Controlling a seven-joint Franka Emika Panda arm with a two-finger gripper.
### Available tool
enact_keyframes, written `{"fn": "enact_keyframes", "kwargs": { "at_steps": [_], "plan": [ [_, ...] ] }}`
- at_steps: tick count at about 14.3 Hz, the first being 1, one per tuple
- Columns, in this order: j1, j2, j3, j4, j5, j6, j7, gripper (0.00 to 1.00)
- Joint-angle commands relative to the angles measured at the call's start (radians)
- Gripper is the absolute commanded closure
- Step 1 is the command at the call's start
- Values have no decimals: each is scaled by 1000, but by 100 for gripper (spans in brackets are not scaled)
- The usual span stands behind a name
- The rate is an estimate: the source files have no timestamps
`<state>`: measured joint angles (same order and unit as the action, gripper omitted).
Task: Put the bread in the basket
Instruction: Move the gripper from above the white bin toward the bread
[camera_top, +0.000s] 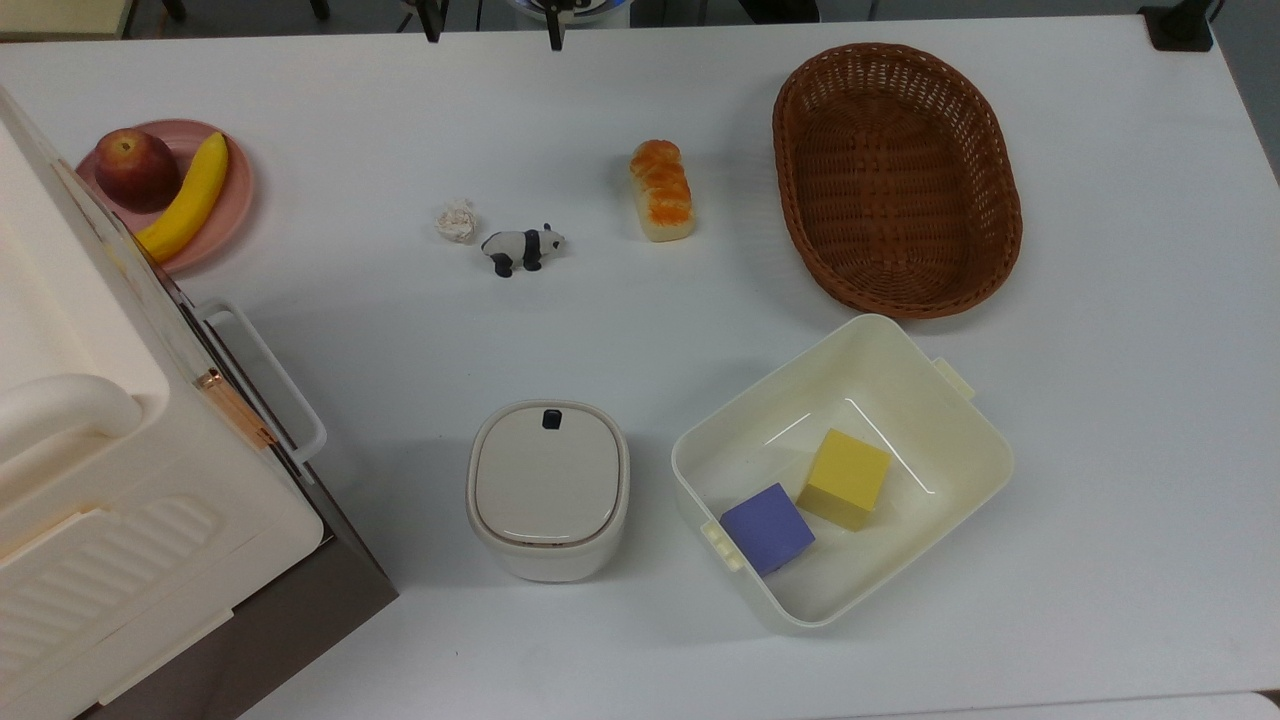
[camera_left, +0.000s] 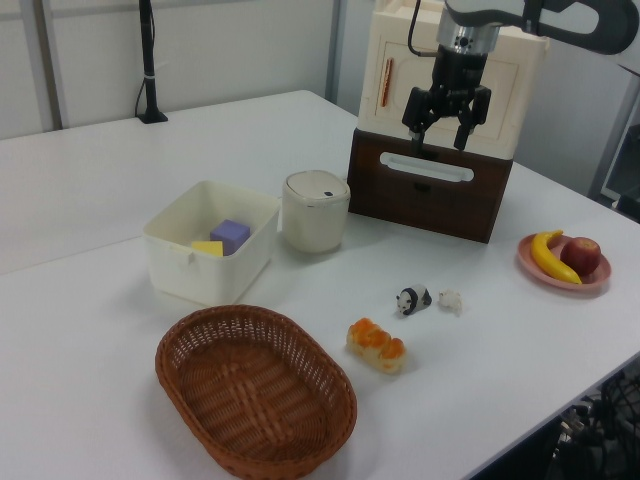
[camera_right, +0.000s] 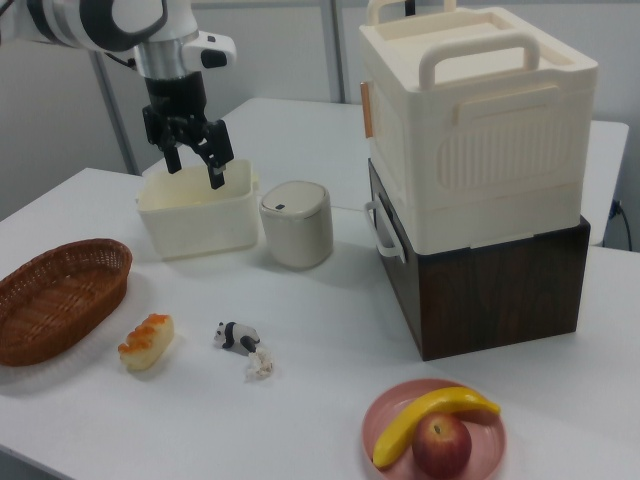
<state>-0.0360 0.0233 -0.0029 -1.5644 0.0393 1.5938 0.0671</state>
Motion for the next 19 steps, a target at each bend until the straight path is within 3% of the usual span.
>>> {"fn": "enact_keyframes", "kwargs": {
  "at_steps": [1,14,19],
  "plan": [
    [4,-96,-5,-149,24,95,64,0],
    [4,-89,-6,-157,13,91,28,0],
    [5,-40,-9,-148,11,63,20,0]
  ]
}}
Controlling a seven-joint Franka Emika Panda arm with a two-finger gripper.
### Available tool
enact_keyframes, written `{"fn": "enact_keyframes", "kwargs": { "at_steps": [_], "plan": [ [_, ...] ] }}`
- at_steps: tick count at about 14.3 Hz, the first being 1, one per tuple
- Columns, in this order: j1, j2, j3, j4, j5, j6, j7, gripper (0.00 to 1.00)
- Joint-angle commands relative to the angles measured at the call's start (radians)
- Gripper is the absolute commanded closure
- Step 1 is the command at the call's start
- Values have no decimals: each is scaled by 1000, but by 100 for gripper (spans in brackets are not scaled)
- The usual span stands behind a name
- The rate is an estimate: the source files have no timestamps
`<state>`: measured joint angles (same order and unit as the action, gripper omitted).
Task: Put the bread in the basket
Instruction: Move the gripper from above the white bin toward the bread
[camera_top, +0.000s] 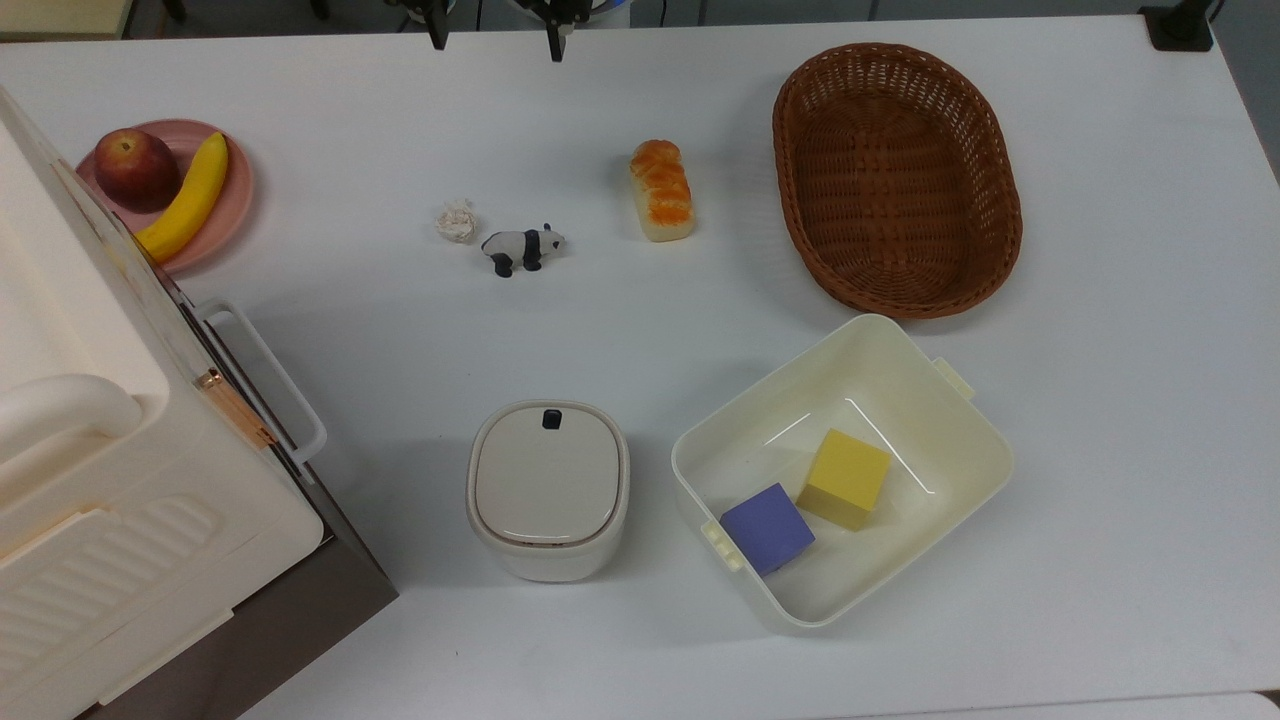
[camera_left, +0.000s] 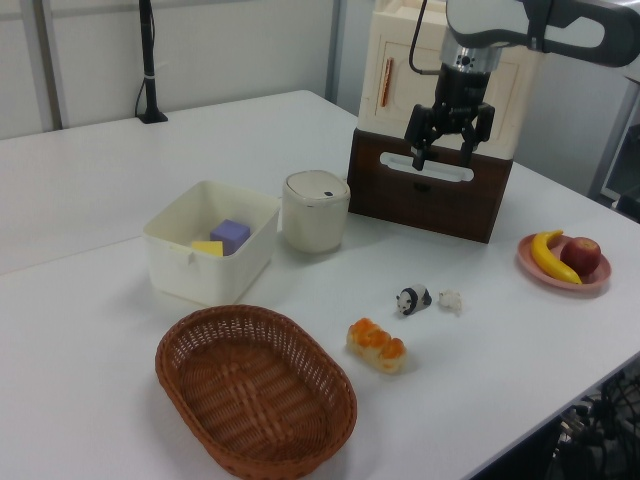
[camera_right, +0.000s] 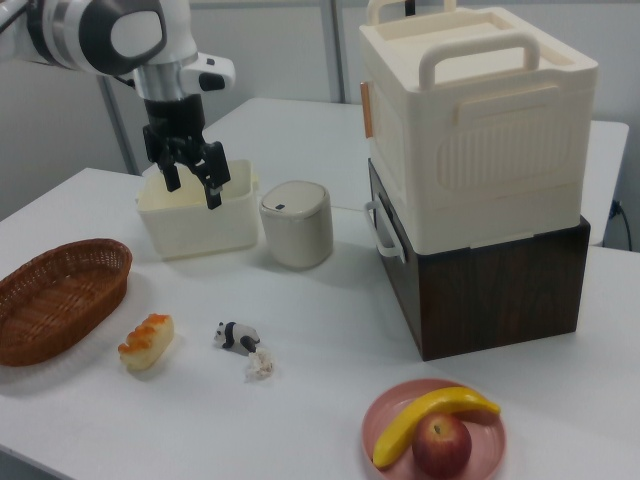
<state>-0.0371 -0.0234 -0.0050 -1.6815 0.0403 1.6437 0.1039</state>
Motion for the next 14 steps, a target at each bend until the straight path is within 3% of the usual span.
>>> {"fn": "enact_keyframes", "kwargs": {
  "at_steps": [1,4,6,10,14],
  "plan": [
    [6,7,-6,-38,10,11,-41,0],
    [0,-18,16,-151,9,88,-142,0],
    [-10,-62,68,-289,9,227,-138,0],
    [-1,-134,94,-458,9,358,-130,0],
    [16,-159,102,-507,9,358,-130,0]
  ]
}}
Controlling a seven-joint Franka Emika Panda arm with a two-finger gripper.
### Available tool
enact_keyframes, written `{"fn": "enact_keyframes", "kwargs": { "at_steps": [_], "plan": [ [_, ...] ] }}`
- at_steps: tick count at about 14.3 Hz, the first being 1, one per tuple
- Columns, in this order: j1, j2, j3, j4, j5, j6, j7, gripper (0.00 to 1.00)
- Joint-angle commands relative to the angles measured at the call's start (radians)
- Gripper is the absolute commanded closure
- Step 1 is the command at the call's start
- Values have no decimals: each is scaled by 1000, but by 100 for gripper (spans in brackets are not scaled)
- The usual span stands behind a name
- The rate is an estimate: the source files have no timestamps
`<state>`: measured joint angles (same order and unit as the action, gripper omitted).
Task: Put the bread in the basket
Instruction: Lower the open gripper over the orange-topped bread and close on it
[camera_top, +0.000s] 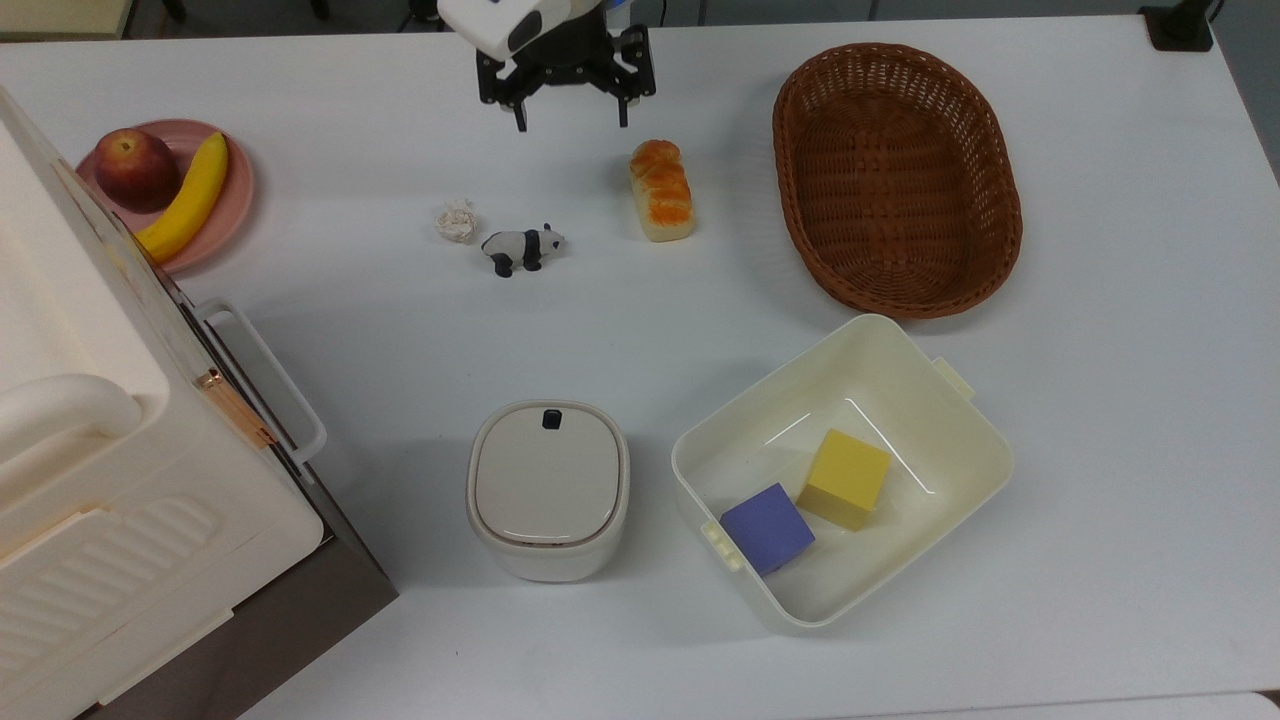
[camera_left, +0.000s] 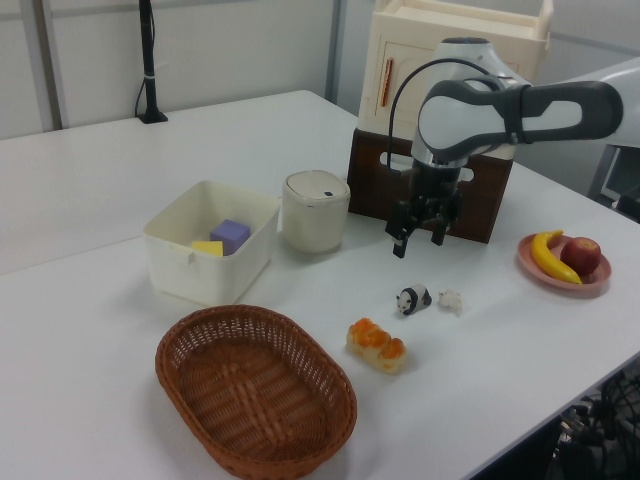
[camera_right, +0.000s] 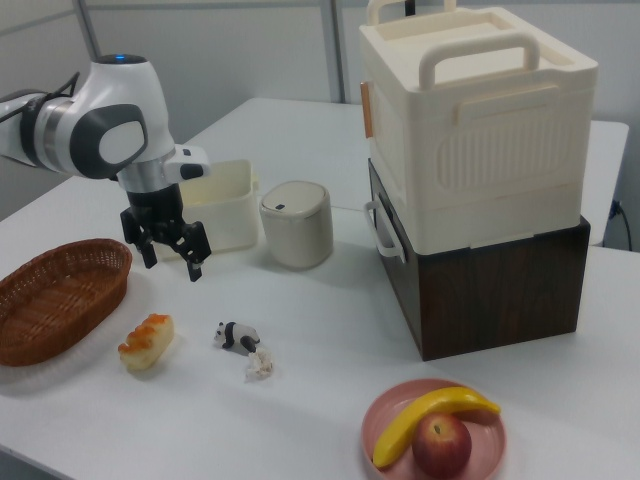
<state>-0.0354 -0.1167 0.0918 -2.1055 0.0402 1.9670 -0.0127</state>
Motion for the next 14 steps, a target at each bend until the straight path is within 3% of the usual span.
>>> {"fn": "enact_keyframes", "kwargs": {
  "at_steps": [1,5,10,14],
  "plan": [
    [38,-58,5,-93,9,39,-13,0],
    [54,-54,38,-171,10,174,22,0],
    [129,37,40,-169,4,227,103,0],
    [143,98,40,-163,-14,237,105,0]
  ]
}}
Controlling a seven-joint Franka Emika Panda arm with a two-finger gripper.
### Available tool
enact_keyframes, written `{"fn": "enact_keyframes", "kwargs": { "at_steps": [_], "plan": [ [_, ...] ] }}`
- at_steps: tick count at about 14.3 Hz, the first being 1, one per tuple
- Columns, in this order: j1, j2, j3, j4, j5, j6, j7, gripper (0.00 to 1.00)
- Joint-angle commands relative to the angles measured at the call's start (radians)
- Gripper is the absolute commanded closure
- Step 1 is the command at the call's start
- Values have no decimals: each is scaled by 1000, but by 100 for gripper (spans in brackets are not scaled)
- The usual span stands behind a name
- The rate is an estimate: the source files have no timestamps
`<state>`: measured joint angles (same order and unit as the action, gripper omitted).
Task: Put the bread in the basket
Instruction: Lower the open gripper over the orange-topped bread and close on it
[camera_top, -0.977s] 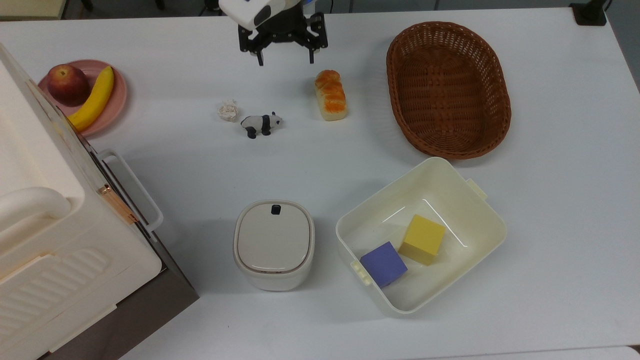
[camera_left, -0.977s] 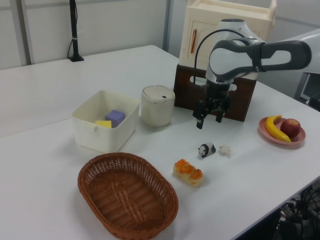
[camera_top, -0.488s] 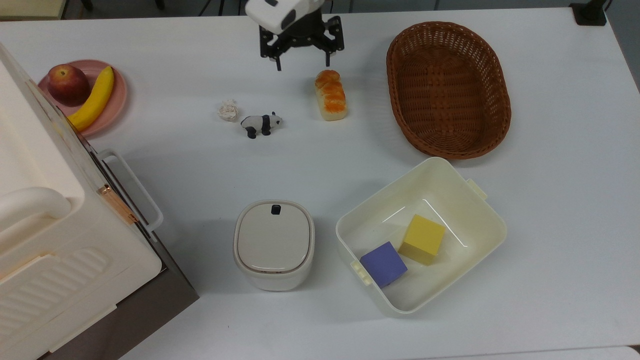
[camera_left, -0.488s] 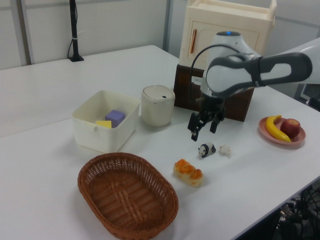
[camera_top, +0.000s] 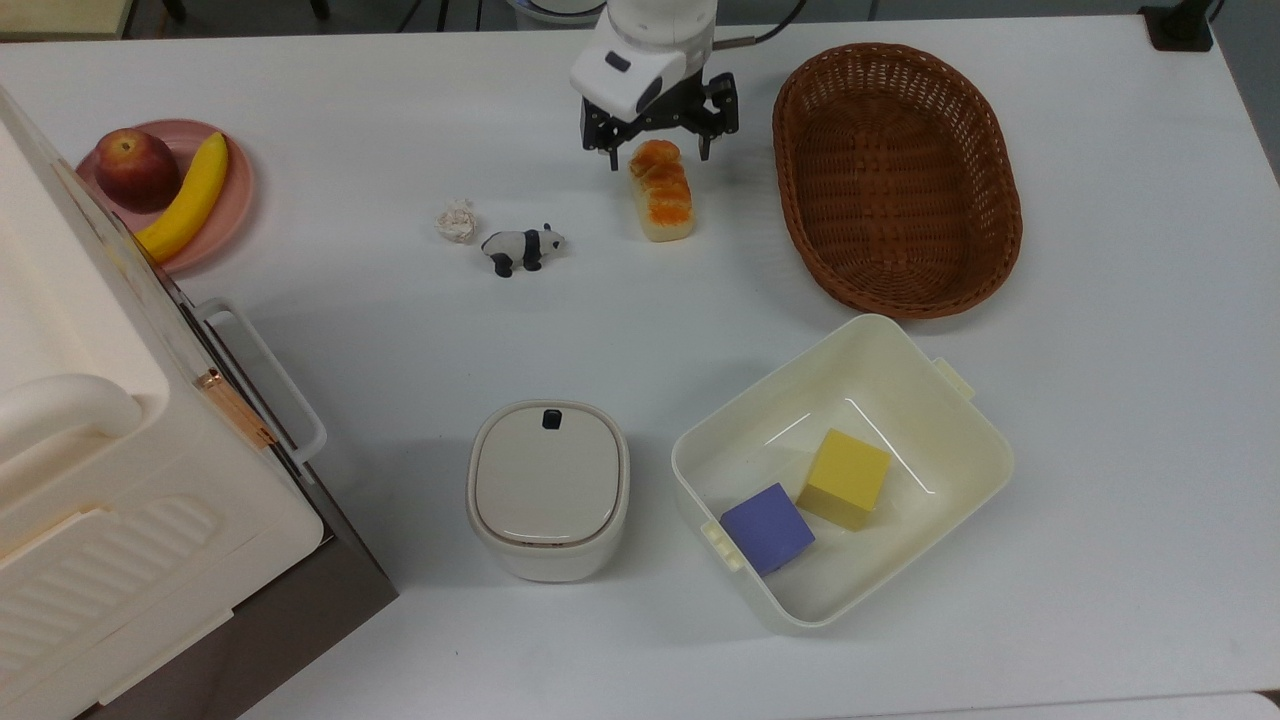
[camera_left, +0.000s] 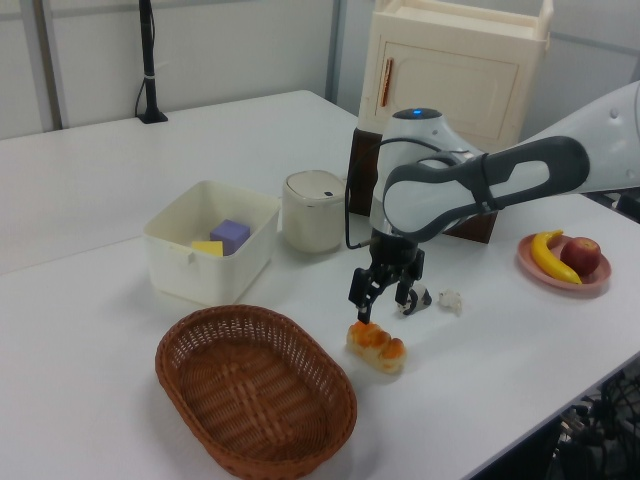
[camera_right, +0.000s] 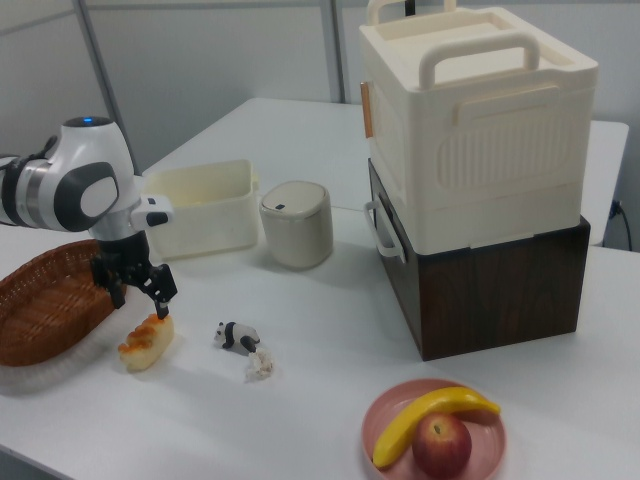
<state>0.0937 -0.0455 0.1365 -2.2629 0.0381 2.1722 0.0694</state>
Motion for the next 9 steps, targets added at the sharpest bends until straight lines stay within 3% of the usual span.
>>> {"fn": "enact_keyframes", "kwargs": {
  "at_steps": [1,9],
  "plan": [
    [14,39,-5,-4,-17,34,23,0],
    [23,118,-5,11,-69,34,23,0]
  ]
}}
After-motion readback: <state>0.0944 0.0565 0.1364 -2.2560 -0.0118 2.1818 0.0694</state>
